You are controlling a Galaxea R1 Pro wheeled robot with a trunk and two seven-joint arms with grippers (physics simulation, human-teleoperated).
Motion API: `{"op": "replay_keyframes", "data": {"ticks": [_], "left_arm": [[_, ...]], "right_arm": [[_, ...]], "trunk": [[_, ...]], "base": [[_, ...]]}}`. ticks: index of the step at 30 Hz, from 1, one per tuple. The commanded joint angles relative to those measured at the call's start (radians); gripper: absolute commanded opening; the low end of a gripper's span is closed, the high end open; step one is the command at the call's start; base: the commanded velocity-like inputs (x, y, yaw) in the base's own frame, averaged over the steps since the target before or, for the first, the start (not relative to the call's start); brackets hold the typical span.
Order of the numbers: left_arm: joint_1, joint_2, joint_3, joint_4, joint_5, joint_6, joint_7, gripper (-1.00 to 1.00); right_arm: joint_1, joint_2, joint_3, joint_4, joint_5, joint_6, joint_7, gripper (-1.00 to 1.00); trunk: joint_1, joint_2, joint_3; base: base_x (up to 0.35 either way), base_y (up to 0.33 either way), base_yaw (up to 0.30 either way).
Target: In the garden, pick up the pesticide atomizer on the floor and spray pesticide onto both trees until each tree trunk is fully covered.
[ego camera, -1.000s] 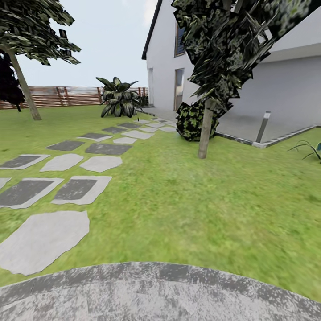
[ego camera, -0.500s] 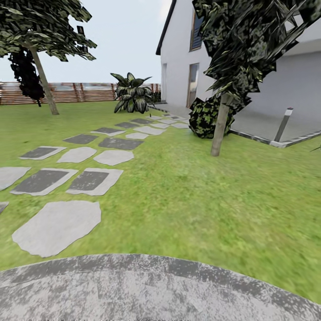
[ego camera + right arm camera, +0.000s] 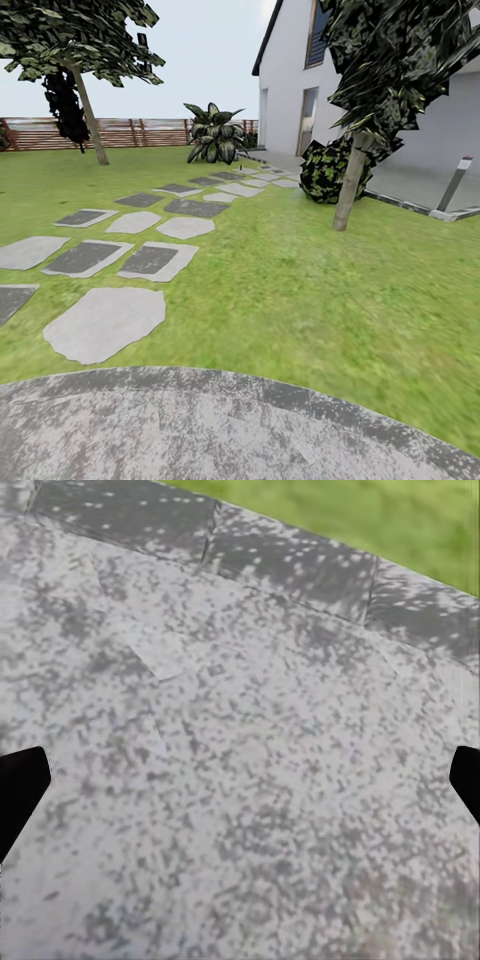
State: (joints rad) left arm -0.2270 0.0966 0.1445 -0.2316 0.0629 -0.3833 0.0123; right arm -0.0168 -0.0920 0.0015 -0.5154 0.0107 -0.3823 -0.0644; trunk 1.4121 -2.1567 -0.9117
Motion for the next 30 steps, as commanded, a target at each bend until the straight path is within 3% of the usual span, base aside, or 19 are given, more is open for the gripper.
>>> {"op": "replay_keyframes", "data": {"ticks": [1,30], "left_arm": [[0.0,0.0,0.0,0.0,0.0,0.0,0.0,1.0],[0.0,-0.001,0.0,0.0,-0.001,0.0,0.0,1.0]], "right_arm": [[0.0,0.0,0.0,0.0,0.0,0.0,0.0,1.0],[0.0,0.0,0.0,0.0,0.0,0.0,0.001,1.0]], "trunk": [[0.004,-0.007,-0.005],[0.111,-0.203,-0.129]], "base": [[0.0,0.0,0.179],[0.0,0.0,0.179]]}}
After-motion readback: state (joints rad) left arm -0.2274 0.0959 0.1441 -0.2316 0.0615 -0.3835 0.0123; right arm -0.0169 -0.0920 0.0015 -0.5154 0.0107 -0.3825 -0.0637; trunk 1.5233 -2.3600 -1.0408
